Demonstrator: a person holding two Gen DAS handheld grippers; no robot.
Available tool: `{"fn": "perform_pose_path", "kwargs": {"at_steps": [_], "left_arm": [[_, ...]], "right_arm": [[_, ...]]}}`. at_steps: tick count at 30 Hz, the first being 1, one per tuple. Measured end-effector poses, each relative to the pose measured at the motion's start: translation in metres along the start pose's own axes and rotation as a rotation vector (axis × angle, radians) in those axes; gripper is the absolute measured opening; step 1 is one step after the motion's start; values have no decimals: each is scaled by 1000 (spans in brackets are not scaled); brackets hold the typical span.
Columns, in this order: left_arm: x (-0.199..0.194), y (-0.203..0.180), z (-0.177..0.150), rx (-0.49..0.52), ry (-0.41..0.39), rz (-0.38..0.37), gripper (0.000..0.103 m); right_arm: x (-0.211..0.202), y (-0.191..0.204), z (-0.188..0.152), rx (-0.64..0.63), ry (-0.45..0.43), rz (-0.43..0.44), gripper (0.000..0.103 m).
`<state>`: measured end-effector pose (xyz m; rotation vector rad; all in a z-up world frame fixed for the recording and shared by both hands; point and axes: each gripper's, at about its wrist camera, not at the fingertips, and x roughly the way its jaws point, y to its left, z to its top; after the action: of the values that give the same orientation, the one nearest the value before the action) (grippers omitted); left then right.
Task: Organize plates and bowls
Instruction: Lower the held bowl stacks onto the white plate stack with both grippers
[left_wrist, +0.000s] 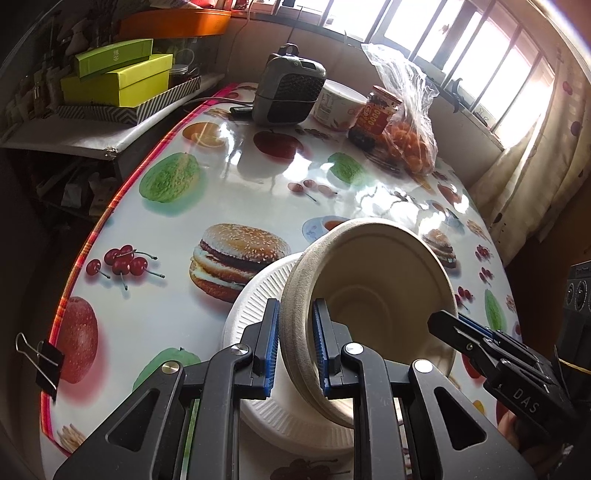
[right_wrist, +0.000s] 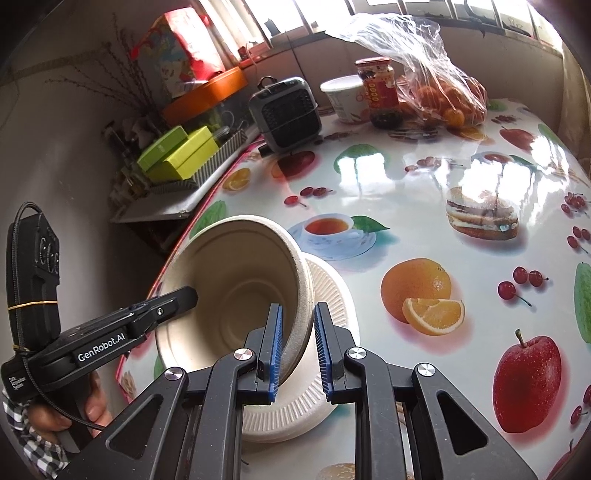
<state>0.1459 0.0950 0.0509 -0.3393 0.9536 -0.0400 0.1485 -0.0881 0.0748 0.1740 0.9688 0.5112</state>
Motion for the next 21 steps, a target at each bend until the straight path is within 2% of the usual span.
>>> {"fn": "perform_pose_path", "kwargs": {"at_steps": [21], "left_arm": [[10, 7, -2, -17, 15, -5, 19]], "right_arm": [[11, -2, 1, -4, 12, -1, 19]]}}
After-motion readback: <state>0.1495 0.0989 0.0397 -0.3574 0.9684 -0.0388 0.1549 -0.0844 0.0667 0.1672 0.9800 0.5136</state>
